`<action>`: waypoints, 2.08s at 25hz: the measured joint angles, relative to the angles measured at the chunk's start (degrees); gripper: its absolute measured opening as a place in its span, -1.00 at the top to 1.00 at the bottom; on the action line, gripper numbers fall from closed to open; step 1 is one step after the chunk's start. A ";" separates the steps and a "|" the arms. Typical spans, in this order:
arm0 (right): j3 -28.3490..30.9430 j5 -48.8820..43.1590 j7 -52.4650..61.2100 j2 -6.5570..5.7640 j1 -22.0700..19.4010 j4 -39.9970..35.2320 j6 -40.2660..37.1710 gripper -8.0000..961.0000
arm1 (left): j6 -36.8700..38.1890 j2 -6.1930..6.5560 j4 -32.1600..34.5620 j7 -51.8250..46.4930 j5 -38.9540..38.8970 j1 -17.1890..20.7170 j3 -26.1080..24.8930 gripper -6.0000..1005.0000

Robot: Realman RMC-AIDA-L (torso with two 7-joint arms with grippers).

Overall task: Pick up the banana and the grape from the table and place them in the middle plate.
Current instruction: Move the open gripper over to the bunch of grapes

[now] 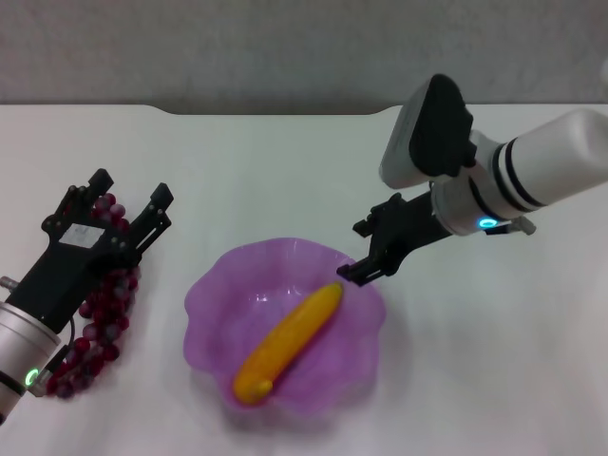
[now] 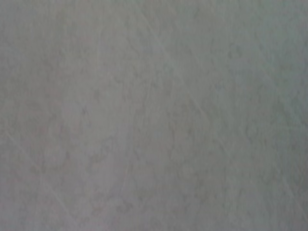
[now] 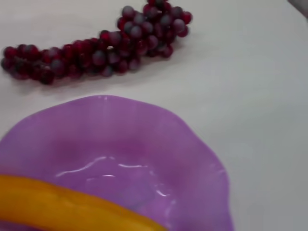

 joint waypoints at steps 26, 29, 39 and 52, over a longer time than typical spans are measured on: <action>0.00 24.97 5.16 0.73 -7.19 27.90 4.19 0.85 | -0.88 0.00 0.42 0.00 0.00 0.17 -0.09 -0.77; 0.00 30.40 5.12 0.93 -9.42 30.80 4.13 0.98 | -1.28 0.00 0.42 0.00 0.00 0.17 -0.12 -0.77; 0.07 49.03 5.15 0.92 -18.87 40.59 -5.28 0.98 | -1.59 0.00 -0.03 0.08 0.00 0.00 0.01 -0.77; 0.42 69.60 1.81 1.44 -31.50 44.46 -15.15 0.98 | -2.17 -0.17 -0.12 0.09 0.00 -0.95 0.00 -0.76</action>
